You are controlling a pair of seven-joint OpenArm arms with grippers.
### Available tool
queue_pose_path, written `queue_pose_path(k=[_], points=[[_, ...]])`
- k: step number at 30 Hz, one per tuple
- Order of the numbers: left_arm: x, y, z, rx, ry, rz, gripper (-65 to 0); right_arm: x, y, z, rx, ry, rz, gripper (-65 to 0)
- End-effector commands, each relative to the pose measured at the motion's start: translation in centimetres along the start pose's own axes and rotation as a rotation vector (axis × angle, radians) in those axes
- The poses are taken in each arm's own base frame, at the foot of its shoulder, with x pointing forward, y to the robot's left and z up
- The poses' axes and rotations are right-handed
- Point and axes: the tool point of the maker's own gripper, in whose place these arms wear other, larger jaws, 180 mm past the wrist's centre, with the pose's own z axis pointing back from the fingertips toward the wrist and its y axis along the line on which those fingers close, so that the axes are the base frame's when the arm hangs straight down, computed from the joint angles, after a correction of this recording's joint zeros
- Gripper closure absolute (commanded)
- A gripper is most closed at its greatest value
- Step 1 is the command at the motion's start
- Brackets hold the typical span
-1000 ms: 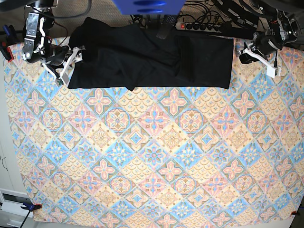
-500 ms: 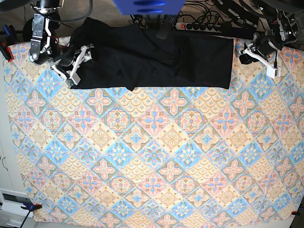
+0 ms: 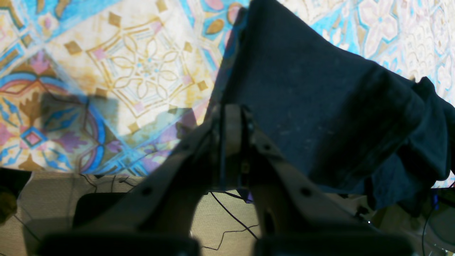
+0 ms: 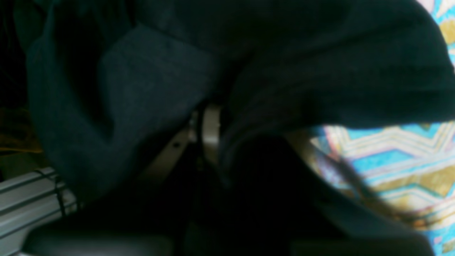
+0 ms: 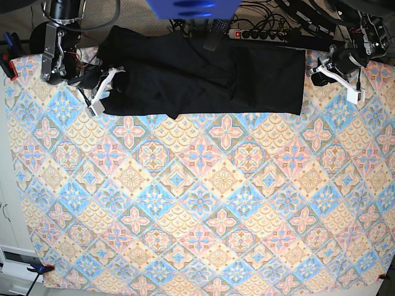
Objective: Fold the T-shirt properly
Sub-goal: 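Grasp the strip's end with the right gripper and lift it, then fold the lifted end with the right gripper over toward the left gripper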
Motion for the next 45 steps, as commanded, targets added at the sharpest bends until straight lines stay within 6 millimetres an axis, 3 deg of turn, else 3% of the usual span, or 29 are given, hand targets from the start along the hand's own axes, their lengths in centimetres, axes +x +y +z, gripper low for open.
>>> queue_pose_path(k=[1,3,11,19,23,25,30,39,45], points=[[1.0,-0.2,0.5,-0.007,-0.028,-0.02,-0.7,0.6,-0.4,0.1,-0.014,0.031,0.034,-2.4],[1.7,-0.4,0.3,-0.013,-0.044,-0.024,-0.7,2.9,-0.8,0.1,-0.02,-0.007,0.051,-0.7],[3.4,-1.9,0.9,-0.031,-0.095,-0.067,-0.7,8.9,-4.7,2.7,-0.104,-0.099,0.077,-0.7],[3.5,-2.0,1.1,-0.03,-0.098,-0.074,-0.7,13.2,-8.1,5.1,-0.172,-0.138,0.095,-0.5],[3.4,-1.9,1.1,-0.028,-0.095,-0.073,-0.7,13.8,-8.6,6.0,-0.248,-0.103,0.173,-0.5],[3.3,-1.8,1.1,-0.027,-0.092,-0.072,-0.7,15.3,-7.8,7.0,-0.283,-0.128,0.246,-0.5],[3.2,-1.8,1.1,-0.026,-0.091,-0.072,-0.7,14.0,-4.9,8.0,-0.306,-0.111,0.374,-0.6],[3.0,-1.8,1.2,-0.026,-0.088,-0.071,-0.7,13.5,5.7,5.4,-0.151,-0.104,0.69,-0.6],[3.0,-1.8,1.2,-0.026,-0.088,-0.071,-0.7,13.0,11.5,3.1,-0.018,-0.135,0.745,-0.6]])
